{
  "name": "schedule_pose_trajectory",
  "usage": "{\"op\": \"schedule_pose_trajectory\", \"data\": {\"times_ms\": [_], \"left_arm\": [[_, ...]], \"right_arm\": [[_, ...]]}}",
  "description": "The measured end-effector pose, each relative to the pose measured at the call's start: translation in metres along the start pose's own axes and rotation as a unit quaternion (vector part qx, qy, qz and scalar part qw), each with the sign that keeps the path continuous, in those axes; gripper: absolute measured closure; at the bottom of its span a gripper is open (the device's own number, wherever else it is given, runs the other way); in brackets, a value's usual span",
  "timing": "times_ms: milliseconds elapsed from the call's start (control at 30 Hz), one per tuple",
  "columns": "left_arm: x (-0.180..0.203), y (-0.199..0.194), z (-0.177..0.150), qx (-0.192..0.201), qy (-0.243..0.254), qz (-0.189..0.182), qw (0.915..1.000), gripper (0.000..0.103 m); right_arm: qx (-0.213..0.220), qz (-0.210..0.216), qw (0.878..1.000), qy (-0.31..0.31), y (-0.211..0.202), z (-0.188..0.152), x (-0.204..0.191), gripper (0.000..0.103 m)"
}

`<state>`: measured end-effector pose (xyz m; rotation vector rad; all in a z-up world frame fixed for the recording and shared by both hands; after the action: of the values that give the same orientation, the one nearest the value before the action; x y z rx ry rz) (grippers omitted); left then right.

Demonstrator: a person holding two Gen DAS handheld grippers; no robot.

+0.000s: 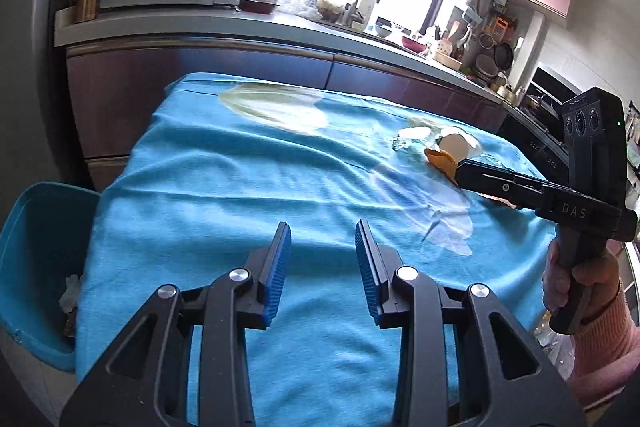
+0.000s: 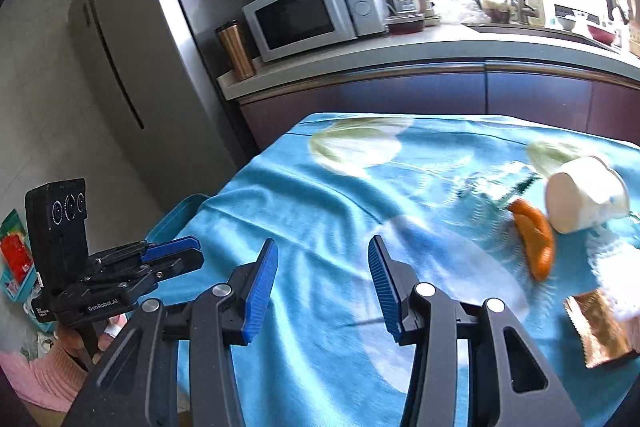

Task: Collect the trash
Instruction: 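Move both open tools back over the table, then grasp the green snack packet with the right tool while the left tool grasps the gold wrapper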

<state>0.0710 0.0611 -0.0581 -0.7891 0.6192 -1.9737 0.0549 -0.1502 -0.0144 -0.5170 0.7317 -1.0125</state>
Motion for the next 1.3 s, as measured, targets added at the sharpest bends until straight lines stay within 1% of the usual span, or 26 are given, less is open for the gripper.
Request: {"op": "schedule_pose_trajectory", "data": {"times_ms": [200, 433, 600, 767, 900, 1033, 1133, 1300], "left_arm": [[0.047, 0.026, 0.005, -0.023, 0.04, -0.038, 0.9982, 0.07], [0.106, 0.052, 0.007, -0.044, 0.09, -0.071, 0.9925, 0.07], [0.142, 0.07, 0.01, -0.061, 0.116, -0.098, 0.9865, 0.067], [0.169, 0.09, 0.008, -0.086, 0.12, -0.128, 0.9808, 0.065], [0.185, 0.104, 0.009, -0.101, 0.122, -0.143, 0.977, 0.062], [0.201, 0.115, 0.014, -0.11, 0.127, -0.153, 0.9739, 0.057], [0.213, 0.12, 0.019, -0.108, 0.137, -0.151, 0.9729, 0.054], [0.237, 0.13, 0.026, -0.106, 0.164, -0.15, 0.9692, 0.053]], "right_arm": [[0.031, -0.057, 0.997, 0.051, -0.039, -0.013, 0.061, 0.058], [0.071, -0.134, 0.983, 0.101, -0.086, -0.019, 0.134, 0.058], [0.078, -0.174, 0.973, 0.128, -0.103, -0.021, 0.182, 0.058], [0.065, -0.203, 0.967, 0.136, -0.1, -0.019, 0.215, 0.058], [0.045, -0.206, 0.968, 0.137, -0.09, -0.015, 0.234, 0.058], [0.032, -0.197, 0.97, 0.142, -0.08, -0.008, 0.245, 0.053], [0.023, -0.193, 0.971, 0.141, -0.073, -0.003, 0.251, 0.045], [0.006, -0.198, 0.971, 0.132, -0.062, 0.005, 0.256, 0.042]]}}
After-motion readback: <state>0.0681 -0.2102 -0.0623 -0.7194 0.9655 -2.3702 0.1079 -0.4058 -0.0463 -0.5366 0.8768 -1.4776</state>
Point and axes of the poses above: each gripper's, at about its wrist camera, not at the fingertips, and y roughly the way its jaws point, x to its right, z to its top, the point moved 4 cm from there along y, roughly the way its jaws point, and after that the axes turned 8 degrees about -x, right-handed, at the moved point
